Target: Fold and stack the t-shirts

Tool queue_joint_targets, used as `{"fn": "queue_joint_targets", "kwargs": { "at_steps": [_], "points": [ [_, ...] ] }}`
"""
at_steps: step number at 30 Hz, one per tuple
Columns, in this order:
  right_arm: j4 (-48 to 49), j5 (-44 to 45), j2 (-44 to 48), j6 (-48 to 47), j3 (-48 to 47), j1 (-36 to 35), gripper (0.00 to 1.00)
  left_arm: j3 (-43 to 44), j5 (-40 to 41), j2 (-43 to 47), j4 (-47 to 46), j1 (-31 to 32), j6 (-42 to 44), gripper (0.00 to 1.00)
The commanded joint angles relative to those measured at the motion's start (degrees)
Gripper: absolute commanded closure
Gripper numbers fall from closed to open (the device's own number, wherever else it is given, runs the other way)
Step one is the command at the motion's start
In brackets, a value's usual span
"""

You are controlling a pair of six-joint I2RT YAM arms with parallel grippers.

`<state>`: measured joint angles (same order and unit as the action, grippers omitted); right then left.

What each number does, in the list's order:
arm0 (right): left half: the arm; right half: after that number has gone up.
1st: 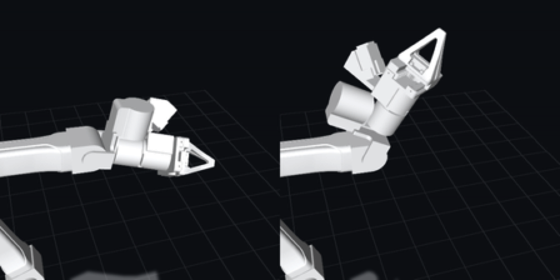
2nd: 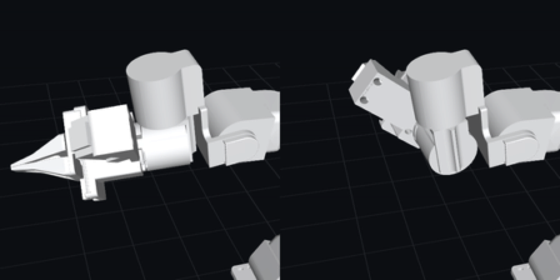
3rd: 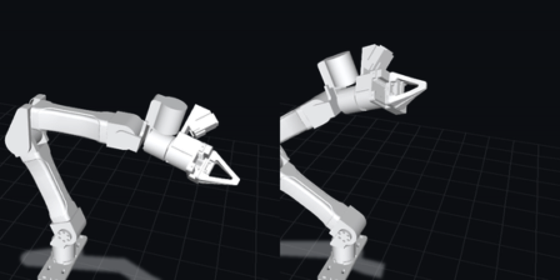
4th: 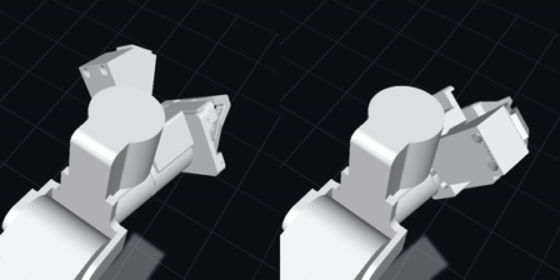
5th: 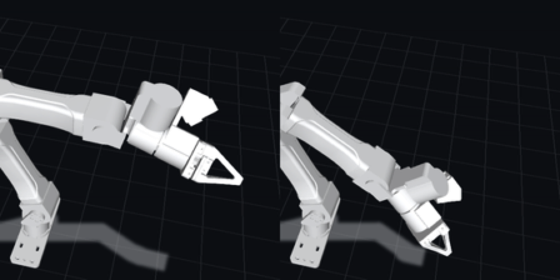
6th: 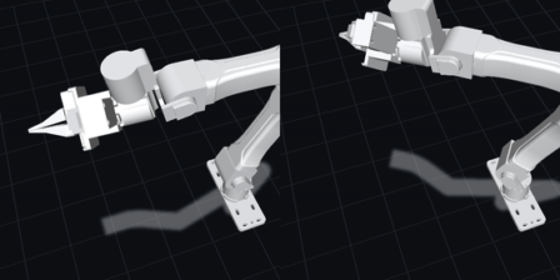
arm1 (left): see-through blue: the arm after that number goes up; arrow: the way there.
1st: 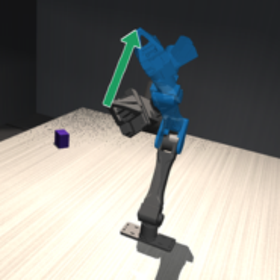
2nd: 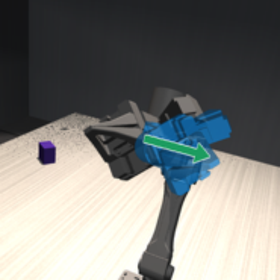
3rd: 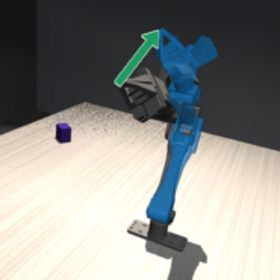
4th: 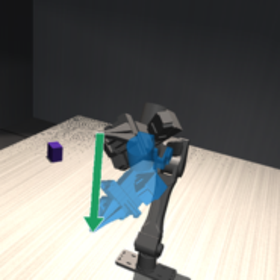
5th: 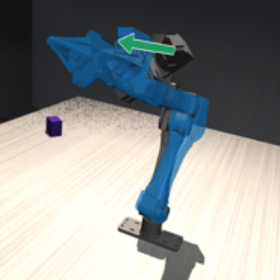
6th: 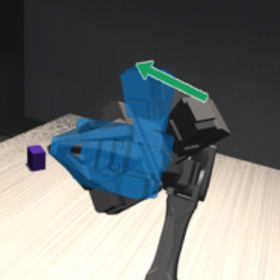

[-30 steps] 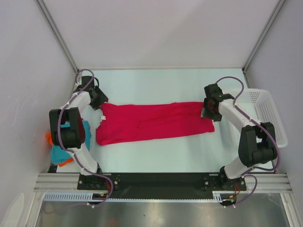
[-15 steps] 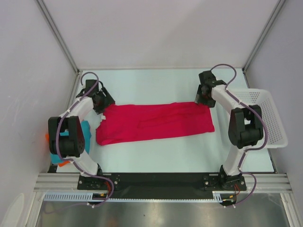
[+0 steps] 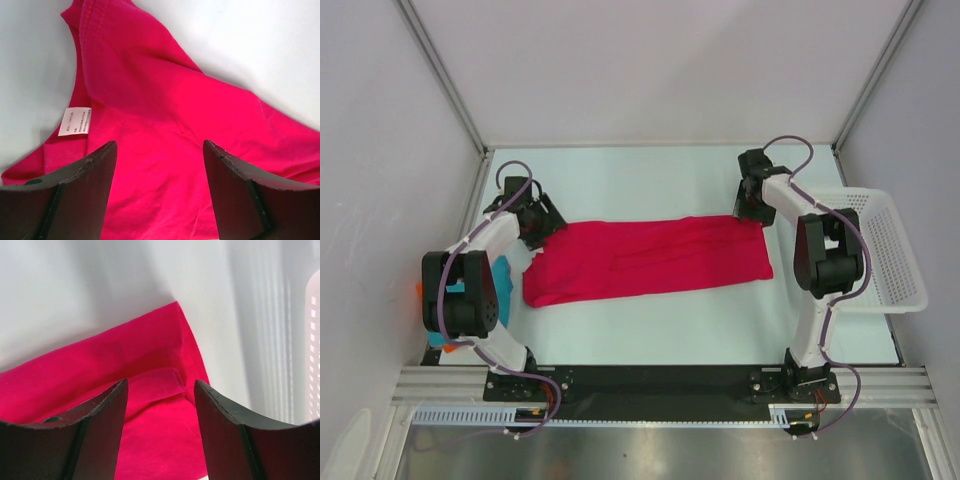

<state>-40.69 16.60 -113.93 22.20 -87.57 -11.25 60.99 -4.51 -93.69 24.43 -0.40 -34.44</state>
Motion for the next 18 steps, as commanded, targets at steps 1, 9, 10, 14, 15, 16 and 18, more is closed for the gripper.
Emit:
{"fn": "queue_joint_targets", "kwargs": {
  "at_steps": [1, 9, 10, 14, 15, 16, 18],
  "points": [
    [0.1, 1.7, -0.9, -0.8, -2.2, 0.3, 0.39, 0.4, -0.8, 2.5, -1.8, -0.1, 1.1, 0.25],
    [0.2, 1.2, -2.4, -0.8, -3.2, 0.3, 0.39, 0.4, -0.8, 2.2, -1.8, -0.1, 1.3, 0.26],
    [0.2, 1.2, -2.5, -0.7, -3.2, 0.3, 0.40, 0.4, -0.9, 2.1, -1.8, -0.1, 1.3, 0.26],
    [0.5, 1.0, -2.7, -0.6, -2.5, 0.0, 0.41, 0.4, -0.8, 2.0, -2.0, -0.1, 1.4, 0.26],
    [0.6, 0.9, -2.8, -0.6, -2.3, -0.1, 0.41, 0.4, -0.8, 2.1, -1.9, -0.1, 1.4, 0.26],
    [0.8, 0.8, -2.7, -0.6, -2.3, -0.1, 0.41, 0.4, -0.8, 2.1, -1.9, -0.2, 1.5, 0.26],
    [0.8, 0.5, -2.7, -0.6, -2.1, -0.2, 0.46, 0.4, -0.8, 2.1, -1.9, -0.1, 1.5, 0.26]
  ]
}}
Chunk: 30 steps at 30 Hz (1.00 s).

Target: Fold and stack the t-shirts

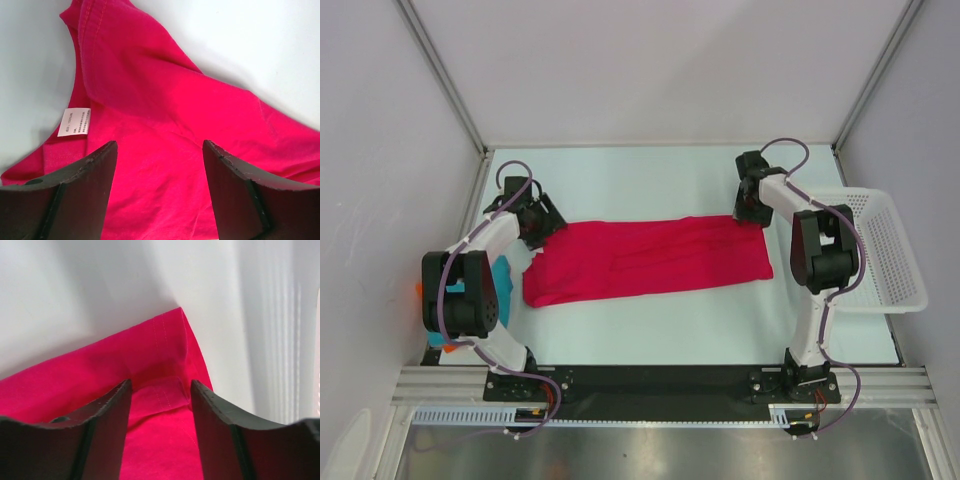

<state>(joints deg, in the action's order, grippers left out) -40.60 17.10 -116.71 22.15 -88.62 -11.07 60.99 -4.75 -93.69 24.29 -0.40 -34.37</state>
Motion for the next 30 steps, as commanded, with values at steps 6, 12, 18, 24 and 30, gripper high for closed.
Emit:
{"fn": "queue_joint_targets", "kwargs": {
  "at_steps": [6, 12, 18, 24, 30],
  "points": [
    [1.0, -0.7, 1.1, -0.9, -0.9, -0.4, 1.00, 0.4, -0.7, 2.0, -1.9, -0.1, 1.4, 0.26],
    [1.5, -0.4, 3.6, -1.0, 1.3, -0.5, 1.00, 0.5, -1.0, 2.1, -2.0, -0.1, 1.4, 0.26],
    [2.0, 0.8, 8.3, -0.4, 5.7, -0.6, 1.00, 0.4, -1.5, 3.1, -1.8, -0.1, 1.4, 0.27],
    [2.1, 3.7, 16.1, 0.5, 11.2, -0.1, 1.00, 0.3, -2.9, 5.5, -0.6, -0.1, 1.1, 0.27],
    [1.4, 4.3, 22.1, 1.5, 14.8, 0.2, 1.00, -0.5, -3.3, 8.7, 0.9, -0.1, 1.6, 0.27]
  ]
}}
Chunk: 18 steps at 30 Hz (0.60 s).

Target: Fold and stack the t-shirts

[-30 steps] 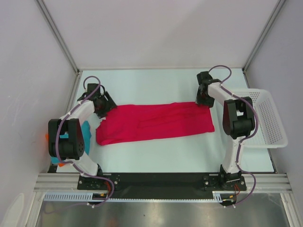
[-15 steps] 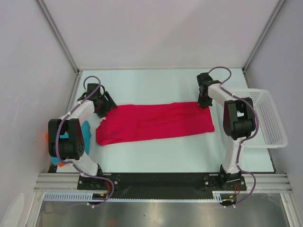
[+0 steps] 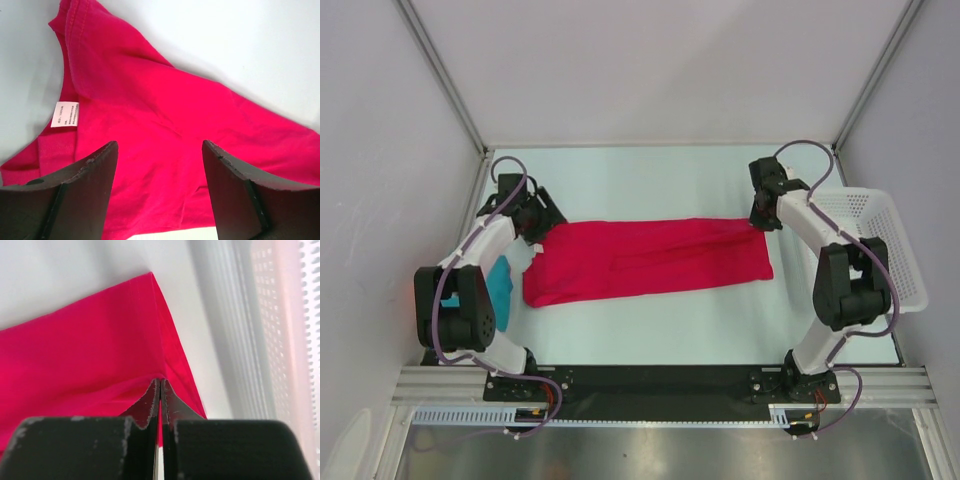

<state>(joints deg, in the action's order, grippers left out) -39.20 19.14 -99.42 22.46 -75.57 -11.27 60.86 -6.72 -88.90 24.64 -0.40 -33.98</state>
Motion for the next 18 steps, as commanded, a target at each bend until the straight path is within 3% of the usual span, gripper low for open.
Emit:
{"fn": "queue_joint_targets", "kwargs": {
  "at_steps": [1, 18],
  "points": [
    [-0.2, 2.4, 5.5, 1.5, 2.7, 0.4, 1.00, -0.7, -1.7, 4.2, 0.8, -0.1, 1.2, 0.27],
    [-2.9, 5.7, 11.4, 3.8, 9.7, 0.0, 1.00, -3.6, -3.1, 9.2, 2.4, -0.1, 2.1, 0.27]
  ]
}}
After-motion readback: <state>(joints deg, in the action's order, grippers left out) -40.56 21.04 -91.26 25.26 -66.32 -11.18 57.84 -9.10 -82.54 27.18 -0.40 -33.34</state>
